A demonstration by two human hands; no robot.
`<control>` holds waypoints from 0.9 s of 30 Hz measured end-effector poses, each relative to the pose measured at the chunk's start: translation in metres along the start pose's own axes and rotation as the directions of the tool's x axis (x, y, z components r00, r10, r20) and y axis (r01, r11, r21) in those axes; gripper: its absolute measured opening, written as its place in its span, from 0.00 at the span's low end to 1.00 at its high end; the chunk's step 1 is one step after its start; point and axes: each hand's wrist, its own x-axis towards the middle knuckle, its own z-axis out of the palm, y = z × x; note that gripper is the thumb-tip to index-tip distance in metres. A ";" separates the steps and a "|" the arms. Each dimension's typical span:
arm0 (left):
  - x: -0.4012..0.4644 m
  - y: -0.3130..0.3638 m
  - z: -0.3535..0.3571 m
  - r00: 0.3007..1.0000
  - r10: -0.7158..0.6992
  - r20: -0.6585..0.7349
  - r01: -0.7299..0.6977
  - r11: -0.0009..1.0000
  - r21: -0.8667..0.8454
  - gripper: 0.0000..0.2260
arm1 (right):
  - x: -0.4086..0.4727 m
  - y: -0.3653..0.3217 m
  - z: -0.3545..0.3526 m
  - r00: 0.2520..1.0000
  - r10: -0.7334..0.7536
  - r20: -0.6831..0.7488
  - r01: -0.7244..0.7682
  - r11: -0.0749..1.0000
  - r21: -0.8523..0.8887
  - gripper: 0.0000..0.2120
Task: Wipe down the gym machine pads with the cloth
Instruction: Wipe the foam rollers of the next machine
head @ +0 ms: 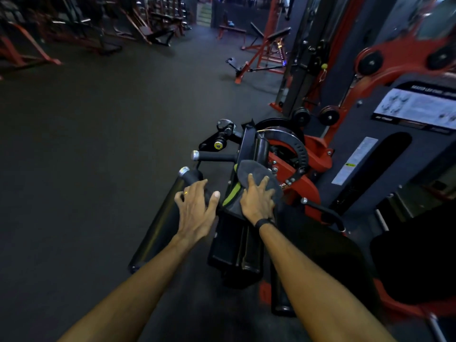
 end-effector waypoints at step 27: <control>0.124 -0.061 -0.214 0.895 -0.444 0.039 0.337 0.618 -0.710 0.10 | -0.012 -0.229 -0.005 0.646 -0.755 -0.109 0.664 0.487 0.567 0.36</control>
